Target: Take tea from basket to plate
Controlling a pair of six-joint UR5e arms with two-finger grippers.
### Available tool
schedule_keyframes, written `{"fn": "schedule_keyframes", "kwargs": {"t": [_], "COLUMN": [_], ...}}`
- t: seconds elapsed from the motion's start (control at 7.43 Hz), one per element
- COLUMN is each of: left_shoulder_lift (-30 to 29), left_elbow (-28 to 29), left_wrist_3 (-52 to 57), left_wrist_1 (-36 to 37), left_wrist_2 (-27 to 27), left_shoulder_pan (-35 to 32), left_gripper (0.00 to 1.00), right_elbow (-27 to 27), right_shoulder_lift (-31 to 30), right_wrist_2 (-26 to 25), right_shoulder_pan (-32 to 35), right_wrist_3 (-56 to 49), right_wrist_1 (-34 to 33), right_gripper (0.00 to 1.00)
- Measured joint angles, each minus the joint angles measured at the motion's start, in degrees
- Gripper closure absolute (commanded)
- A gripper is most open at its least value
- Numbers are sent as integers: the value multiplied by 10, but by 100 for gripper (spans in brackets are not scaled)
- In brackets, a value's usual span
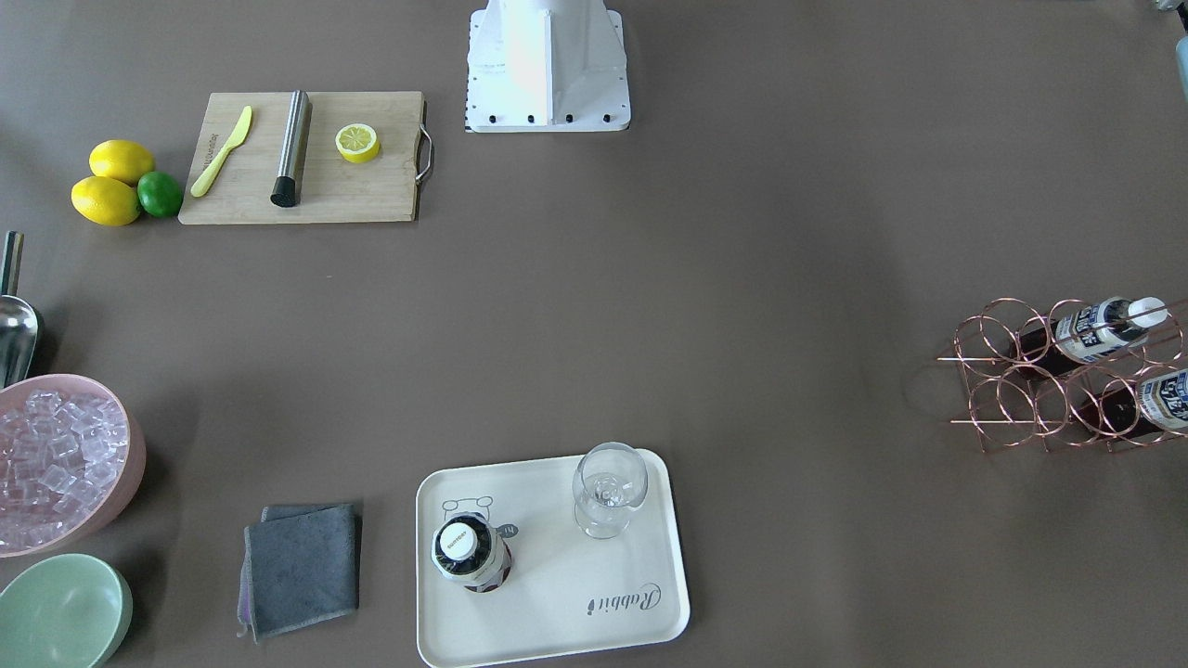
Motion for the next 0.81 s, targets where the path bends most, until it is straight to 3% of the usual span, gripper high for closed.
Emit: {"fn": "schedule_keyframes", "kwargs": {"t": [0.13, 0.27, 0.81], "left_shoulder_lift": [2, 3, 14], "left_elbow": [0, -1, -1], "left_wrist_3": [0, -1, -4], "left_wrist_1": [0, 1, 5], "left_wrist_2": [0, 0, -3], "left_shoulder_pan": [0, -1, -6], "left_gripper": [84, 2, 2], "right_elbow": [0, 1, 6], "right_shoulder_lift": [1, 2, 5], "right_wrist_2": [0, 1, 0], "right_shoulder_pan": [1, 1, 1], "right_wrist_3": [0, 0, 1], "right_wrist_1": [-1, -1, -1], "right_gripper": [0, 0, 0]}}
